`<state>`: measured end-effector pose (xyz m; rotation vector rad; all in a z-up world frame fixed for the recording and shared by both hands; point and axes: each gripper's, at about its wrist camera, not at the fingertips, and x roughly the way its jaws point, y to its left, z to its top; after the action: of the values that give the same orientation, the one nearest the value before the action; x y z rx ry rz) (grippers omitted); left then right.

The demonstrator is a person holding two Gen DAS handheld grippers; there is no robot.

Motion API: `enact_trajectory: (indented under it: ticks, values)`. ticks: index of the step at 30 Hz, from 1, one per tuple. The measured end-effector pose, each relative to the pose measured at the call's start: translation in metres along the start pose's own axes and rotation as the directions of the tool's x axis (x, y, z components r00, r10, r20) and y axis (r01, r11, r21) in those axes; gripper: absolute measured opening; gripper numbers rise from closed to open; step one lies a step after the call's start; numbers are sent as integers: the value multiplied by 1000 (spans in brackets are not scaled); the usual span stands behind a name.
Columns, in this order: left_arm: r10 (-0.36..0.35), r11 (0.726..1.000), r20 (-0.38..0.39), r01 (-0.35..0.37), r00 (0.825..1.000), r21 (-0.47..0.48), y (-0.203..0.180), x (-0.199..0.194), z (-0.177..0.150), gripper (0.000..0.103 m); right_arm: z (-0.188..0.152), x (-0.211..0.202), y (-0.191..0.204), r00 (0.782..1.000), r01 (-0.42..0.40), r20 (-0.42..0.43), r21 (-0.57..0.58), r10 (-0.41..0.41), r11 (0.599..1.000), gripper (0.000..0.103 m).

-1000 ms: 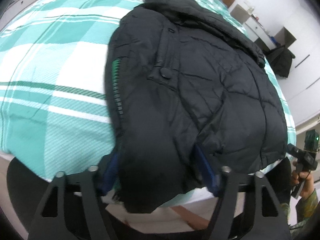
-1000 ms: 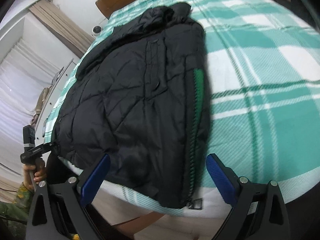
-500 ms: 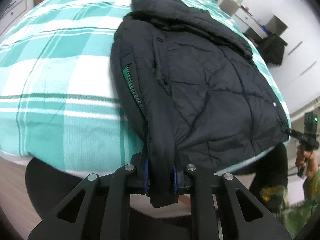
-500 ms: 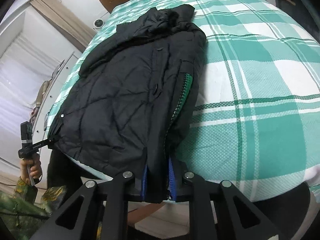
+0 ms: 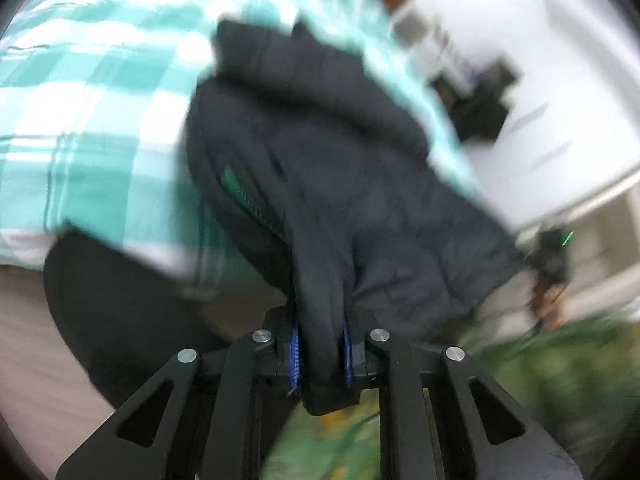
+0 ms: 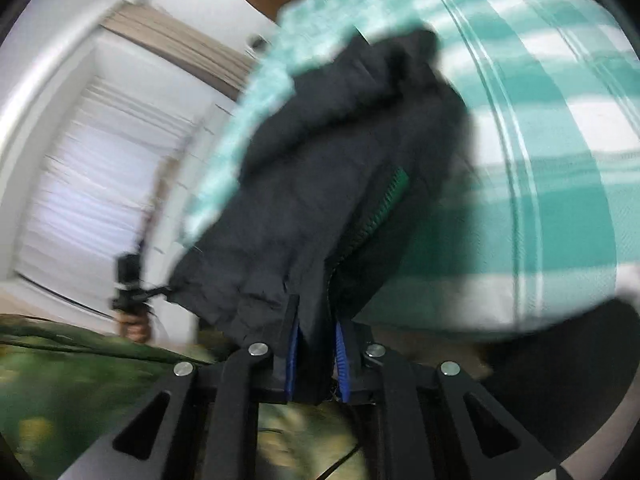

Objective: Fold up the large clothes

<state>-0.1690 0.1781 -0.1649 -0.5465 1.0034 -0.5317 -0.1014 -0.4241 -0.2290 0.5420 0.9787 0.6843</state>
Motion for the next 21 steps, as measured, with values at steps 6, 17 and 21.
enact_trajectory:
  ticks: [6, 17, 21]
  values:
    - [-113, 993, 186, 117, 976, -15, -6, 4, 114, 15, 107, 17, 8, 977, -61, 198, -65, 73, 996, 15]
    - [127, 979, 69, -114, 989, -168, 43, 147, 236, 32, 231, 141, -105, 937, 47, 325, 245, -128, 968, 23]
    - [26, 986, 51, -17, 998, -164, 44, 138, 238, 59, 224, 140, -136, 917, 29, 348, 431, -195, 902, 103]
